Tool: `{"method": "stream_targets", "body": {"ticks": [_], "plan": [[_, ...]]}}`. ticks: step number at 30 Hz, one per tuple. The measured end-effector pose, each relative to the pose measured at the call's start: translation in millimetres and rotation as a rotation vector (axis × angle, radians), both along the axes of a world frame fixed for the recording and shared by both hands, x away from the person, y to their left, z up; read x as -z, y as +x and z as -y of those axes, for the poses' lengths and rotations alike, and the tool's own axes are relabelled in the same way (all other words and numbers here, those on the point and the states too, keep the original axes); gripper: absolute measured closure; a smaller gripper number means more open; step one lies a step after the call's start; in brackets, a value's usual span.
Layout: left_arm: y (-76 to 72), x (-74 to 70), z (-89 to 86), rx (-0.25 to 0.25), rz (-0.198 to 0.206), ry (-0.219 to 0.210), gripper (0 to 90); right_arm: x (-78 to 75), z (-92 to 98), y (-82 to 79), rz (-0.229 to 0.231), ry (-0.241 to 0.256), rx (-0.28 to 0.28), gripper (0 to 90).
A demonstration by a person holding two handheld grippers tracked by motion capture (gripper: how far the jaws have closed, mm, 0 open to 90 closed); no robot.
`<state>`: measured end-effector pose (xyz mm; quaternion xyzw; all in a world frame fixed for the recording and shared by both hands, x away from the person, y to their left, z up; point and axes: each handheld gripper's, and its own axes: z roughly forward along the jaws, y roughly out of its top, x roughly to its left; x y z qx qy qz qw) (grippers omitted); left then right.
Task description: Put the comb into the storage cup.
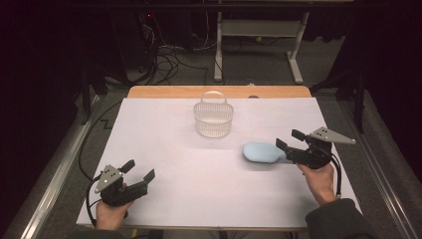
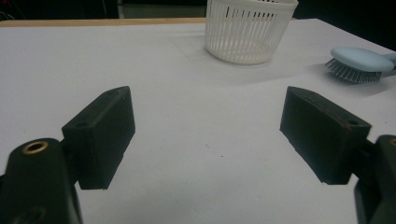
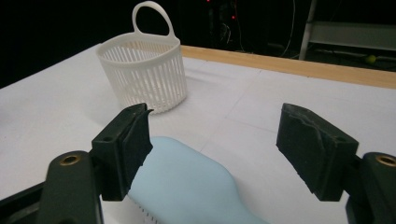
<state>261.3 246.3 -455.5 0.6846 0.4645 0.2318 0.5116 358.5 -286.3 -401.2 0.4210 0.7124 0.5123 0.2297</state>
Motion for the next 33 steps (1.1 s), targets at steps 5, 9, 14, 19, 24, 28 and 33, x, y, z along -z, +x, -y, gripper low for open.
{"method": "stream_targets", "body": {"ticks": [5, 9, 14, 19, 24, 28, 33], "plan": [[-0.3, -0.1, -0.1, 0.002, 0.001, 0.0, 17.1, -2.2, -3.8, 8.6, -0.025, -0.022, -0.013, 26.5], [-0.3, -0.2, -0.2, 0.003, 0.001, 0.001, 17.1, -6.6, -4.9, 16.6, -0.084, -0.058, -0.036, 27.4], [-0.4, -0.2, 0.4, 0.006, 0.002, 0.003, 17.1, -13.5, -5.2, 24.5, -0.142, -0.111, -0.058, 32.5], [-0.5, -0.2, 0.6, 0.007, 0.003, 0.003, 17.1, -18.1, -6.9, 31.3, -0.187, -0.165, -0.059, 39.5], [-0.7, -0.4, 0.8, 0.009, 0.005, 0.003, 17.1, -20.1, -8.8, 41.3, -0.26, -0.229, -0.056, 47.5], [-0.8, -0.4, 0.9, 0.011, 0.005, 0.005, 17.1, -21.0, -10.2, 47.4, -0.298, -0.267, -0.04, 51.2], [-1.0, -0.7, 1.0, 0.013, 0.006, 0.001, 17.1, -20.2, -13.0, 54.4, -0.354, -0.306, -0.02, 55.8]]}}
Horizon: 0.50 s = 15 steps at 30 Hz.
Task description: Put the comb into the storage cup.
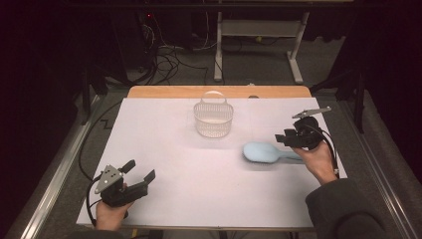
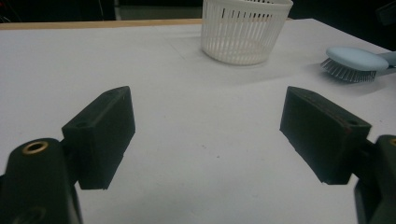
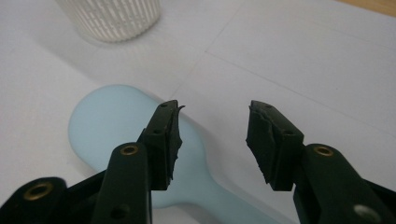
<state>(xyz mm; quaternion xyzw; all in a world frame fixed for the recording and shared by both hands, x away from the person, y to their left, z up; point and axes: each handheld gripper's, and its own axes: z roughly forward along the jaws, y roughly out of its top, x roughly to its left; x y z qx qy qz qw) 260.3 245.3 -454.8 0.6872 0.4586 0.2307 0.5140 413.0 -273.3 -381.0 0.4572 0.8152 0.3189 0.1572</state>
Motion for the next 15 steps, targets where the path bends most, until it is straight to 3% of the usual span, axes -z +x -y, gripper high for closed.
{"method": "stream_targets", "body": {"ticks": [15], "plan": [[0.0, 0.1, 0.1, 0.002, -0.004, 0.003, 17.1, 10.1, 3.7, 17.4, -0.14, -0.12, 0.036, 78.1]]}}
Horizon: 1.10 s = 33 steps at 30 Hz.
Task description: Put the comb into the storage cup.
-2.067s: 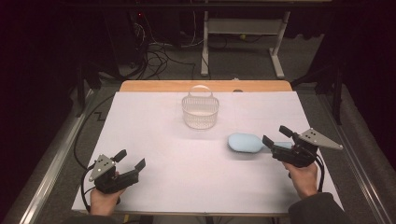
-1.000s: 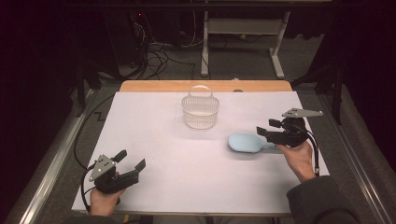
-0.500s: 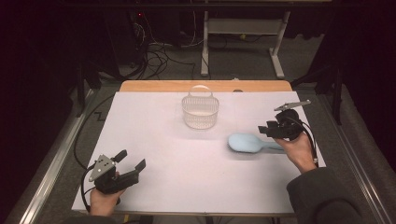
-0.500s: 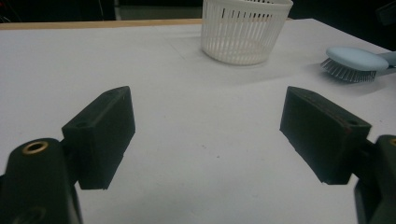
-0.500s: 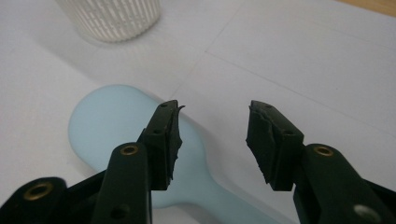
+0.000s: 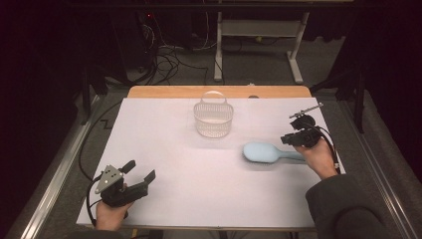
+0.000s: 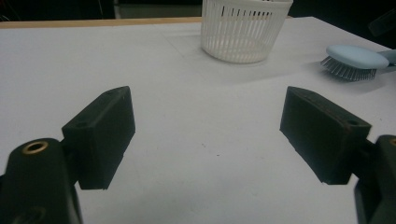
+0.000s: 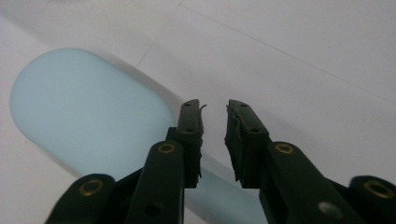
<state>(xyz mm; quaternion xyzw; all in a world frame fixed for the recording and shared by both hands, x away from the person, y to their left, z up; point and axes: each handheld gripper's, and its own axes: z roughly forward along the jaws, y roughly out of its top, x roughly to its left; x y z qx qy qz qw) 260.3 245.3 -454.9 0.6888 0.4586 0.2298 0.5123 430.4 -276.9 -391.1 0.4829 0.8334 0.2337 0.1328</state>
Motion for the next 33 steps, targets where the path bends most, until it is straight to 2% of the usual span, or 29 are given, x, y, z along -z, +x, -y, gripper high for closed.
{"method": "stream_targets", "body": {"ticks": [10, 16, 33], "plan": [[0.0, 0.1, -0.1, 0.0, 0.0, -0.002, 17.1, 9.0, 3.4, 4.1, -0.07, -0.037, 0.009, 90.0], [0.0, 0.3, -0.2, 0.0, -0.001, -0.006, 17.1, 13.9, 4.9, 4.4, -0.09, -0.062, 0.016, 90.0], [0.8, 0.7, -1.2, -0.005, -0.006, -0.015, 17.1, 23.0, 13.5, 4.5, -0.131, -0.053, 0.037, 90.0]]}}
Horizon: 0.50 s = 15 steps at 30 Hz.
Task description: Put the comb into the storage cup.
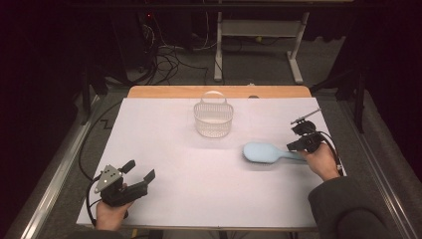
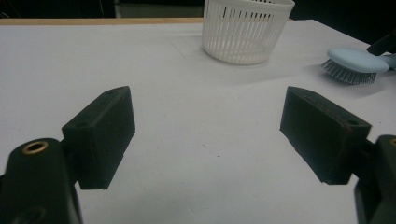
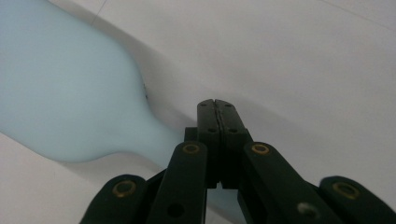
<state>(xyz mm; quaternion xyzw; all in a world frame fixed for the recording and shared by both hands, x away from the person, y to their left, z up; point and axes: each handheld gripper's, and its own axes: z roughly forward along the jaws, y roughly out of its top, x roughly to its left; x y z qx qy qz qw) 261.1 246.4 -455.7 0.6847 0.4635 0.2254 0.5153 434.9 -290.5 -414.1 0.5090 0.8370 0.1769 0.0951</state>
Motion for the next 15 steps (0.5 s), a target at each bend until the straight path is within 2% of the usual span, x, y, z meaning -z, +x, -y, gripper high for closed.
{"method": "stream_targets", "body": {"ticks": [15], "plan": [[-0.6, 0.0, 0.0, 0.0, 0.0, 0.001, 17.1, 1.5, 2.1, -2.2, -0.012, 0.001, -0.002, 90.0]]}}
